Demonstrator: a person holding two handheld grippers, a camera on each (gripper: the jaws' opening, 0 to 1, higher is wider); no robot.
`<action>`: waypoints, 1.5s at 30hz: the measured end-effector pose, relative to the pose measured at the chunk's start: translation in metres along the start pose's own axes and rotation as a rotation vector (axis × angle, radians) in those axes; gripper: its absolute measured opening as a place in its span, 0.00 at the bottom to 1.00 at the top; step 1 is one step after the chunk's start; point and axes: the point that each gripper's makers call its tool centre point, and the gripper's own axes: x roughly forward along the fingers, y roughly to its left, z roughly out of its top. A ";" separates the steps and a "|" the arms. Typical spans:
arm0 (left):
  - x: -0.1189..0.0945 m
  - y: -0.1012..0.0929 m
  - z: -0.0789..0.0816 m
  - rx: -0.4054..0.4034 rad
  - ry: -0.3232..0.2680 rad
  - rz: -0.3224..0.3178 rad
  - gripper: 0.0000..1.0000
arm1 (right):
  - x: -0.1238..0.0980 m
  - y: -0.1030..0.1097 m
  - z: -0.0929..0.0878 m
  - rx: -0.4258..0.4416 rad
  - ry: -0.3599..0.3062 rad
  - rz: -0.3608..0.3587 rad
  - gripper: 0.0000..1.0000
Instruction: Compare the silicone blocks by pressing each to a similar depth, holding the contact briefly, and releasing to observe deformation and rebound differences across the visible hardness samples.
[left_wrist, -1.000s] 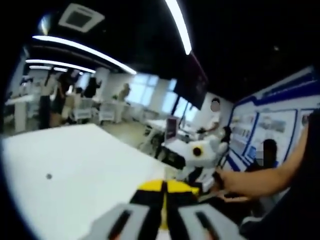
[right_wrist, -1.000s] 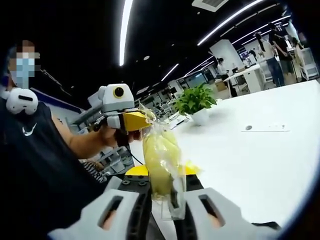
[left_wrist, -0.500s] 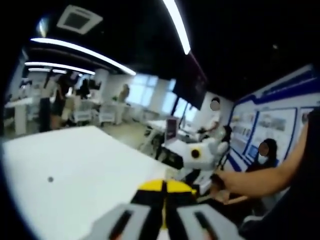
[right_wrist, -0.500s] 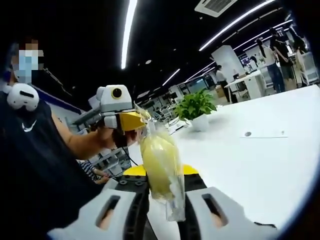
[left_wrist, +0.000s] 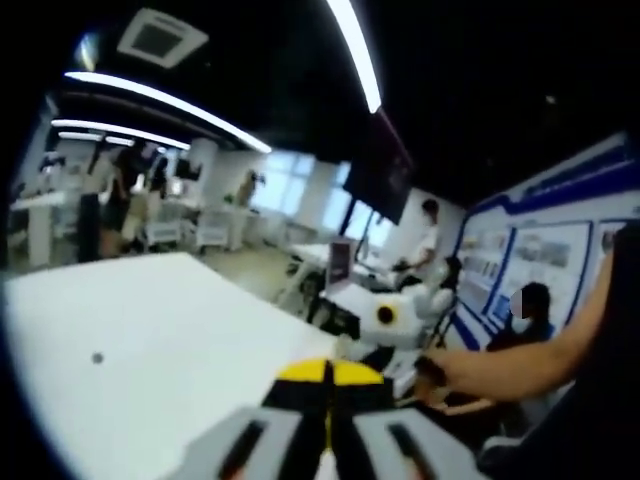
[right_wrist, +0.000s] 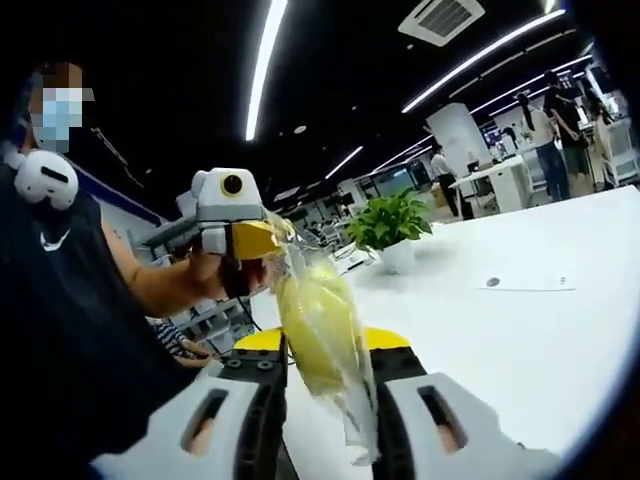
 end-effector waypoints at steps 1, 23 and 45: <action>0.001 0.000 0.000 0.009 0.001 0.002 0.00 | 0.000 0.000 0.001 -0.002 -0.004 0.000 0.32; 0.014 0.005 0.007 -0.038 -0.048 0.011 0.00 | -0.018 -0.035 0.019 -0.111 -0.085 -0.257 0.96; 0.039 0.024 -0.046 -0.156 -0.075 0.094 0.00 | -0.090 -0.051 -0.031 -0.102 -0.062 -0.508 0.96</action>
